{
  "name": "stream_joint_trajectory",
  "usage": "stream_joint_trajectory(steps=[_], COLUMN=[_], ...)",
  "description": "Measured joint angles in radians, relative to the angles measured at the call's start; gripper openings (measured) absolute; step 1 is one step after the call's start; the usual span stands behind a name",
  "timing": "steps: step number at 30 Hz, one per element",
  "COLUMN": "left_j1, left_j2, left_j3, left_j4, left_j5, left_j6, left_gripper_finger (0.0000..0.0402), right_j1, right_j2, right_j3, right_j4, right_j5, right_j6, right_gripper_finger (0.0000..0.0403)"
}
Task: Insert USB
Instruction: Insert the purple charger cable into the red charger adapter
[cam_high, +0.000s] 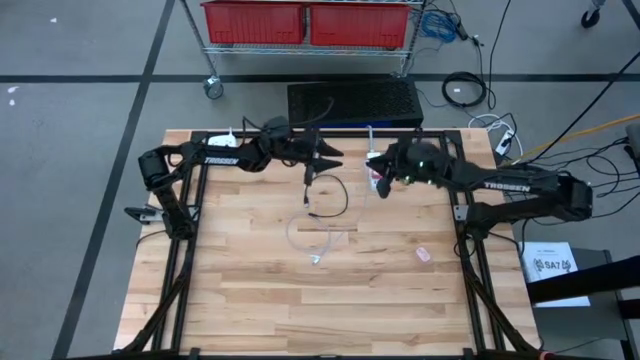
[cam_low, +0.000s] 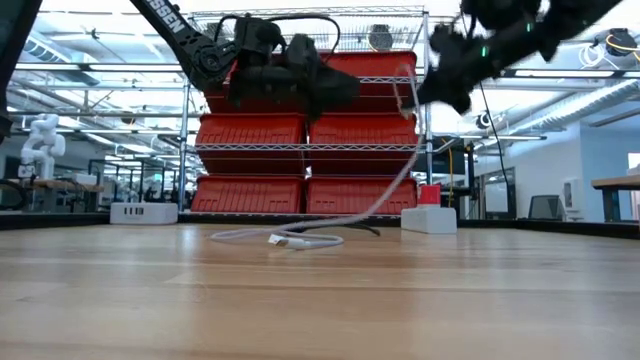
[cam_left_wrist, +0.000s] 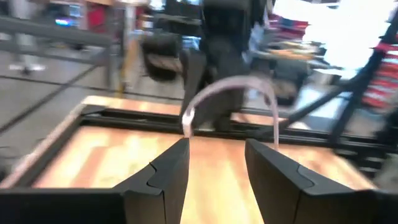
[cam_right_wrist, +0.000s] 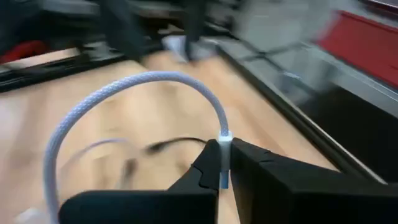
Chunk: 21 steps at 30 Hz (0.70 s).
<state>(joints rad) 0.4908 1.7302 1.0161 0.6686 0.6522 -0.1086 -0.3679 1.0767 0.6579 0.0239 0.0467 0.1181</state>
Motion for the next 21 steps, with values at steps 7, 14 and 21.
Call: stream_joint_trajectory(steps=[7,14,21], left_j1=[-0.009,-0.015,-0.026], left_j2=[-0.002,-0.002,-0.002], left_j3=[0.001,0.001,0.001], left_j4=[-0.024,-0.041,-0.136], left_j5=[-0.076,-0.104,-0.322], left_j6=[0.017,0.012,0.089], left_gripper_finger=[0.0162,0.0162,0.0162], right_j1=[0.072,0.145,0.160], right_j2=[0.077,0.143,0.253], right_j3=[-0.249,-0.383,-0.428], right_j4=[0.338,0.568,0.802], right_j5=[0.483,0.643,0.662], right_j6=[0.267,0.362,0.282], right_gripper_finger=[0.0001,0.0000,0.0000])
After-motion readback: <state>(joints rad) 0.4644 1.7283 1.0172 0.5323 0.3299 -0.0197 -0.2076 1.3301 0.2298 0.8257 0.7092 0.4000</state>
